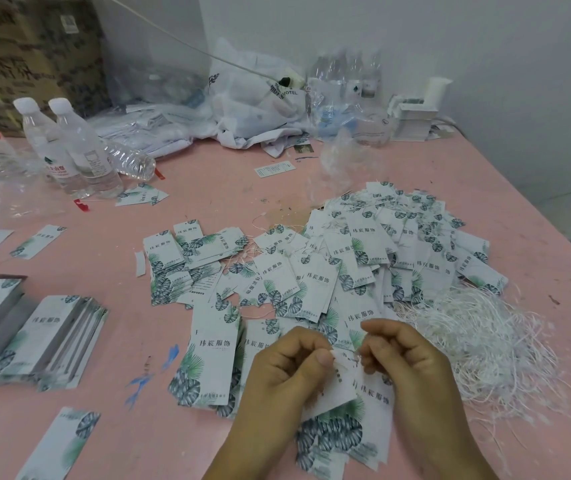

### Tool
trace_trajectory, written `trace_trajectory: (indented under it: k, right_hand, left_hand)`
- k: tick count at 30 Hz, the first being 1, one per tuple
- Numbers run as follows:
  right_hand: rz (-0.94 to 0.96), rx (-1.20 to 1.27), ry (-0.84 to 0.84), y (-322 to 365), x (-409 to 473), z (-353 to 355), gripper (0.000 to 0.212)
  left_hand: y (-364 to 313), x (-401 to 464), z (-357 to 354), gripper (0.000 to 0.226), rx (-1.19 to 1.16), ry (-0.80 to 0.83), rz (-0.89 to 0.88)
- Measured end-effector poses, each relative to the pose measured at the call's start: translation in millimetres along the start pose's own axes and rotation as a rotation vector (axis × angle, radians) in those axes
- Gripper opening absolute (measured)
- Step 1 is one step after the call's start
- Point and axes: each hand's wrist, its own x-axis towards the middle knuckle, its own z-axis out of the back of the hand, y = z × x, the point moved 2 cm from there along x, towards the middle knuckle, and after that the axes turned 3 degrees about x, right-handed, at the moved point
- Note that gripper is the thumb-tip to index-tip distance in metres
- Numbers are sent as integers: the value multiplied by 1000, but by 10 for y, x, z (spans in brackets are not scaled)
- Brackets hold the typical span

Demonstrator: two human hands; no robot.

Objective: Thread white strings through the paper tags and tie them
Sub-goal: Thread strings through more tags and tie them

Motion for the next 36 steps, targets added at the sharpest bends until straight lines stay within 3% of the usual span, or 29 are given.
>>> trace_trajectory:
  k: [3, 7, 9, 12, 15, 21, 25, 30, 36]
  right_hand:
    - [-52, 12, 81, -50, 15, -5, 41]
    - [-119, 74, 462, -86, -77, -127, 46]
    - [-136, 90, 569, -111, -117, -207, 47]
    - [-137, 27, 554, -110, -136, -294, 39]
    - [-221, -36, 455, -160, -101, -228, 49]
    - [-374, 151, 442, -165, -55, -108, 39]
    - [-423, 425, 286, -183, -4, -101, 30]
    - [-442, 593, 179, -178, 25, -97, 31]
    - [-409, 567, 140, -183, 1, -113, 32]
  left_hand:
    - [-51, 9, 18, 32, -221, 62, 15]
    - [-139, 19, 16, 20, -593, 152, 13]
    - [-172, 28, 30, 14, -763, 189, 10]
    - [-176, 44, 63, 8, -916, 206, 18]
    - [-164, 77, 86, 9, -993, 182, 18]
    - [-45, 162, 149, 13, -1011, -79, 98]
    - [68, 196, 70, 15, -744, -314, 194]
    - [182, 45, -52, 18, 7, -234, 127]
    - [172, -4, -105, 17, 349, -215, -61]
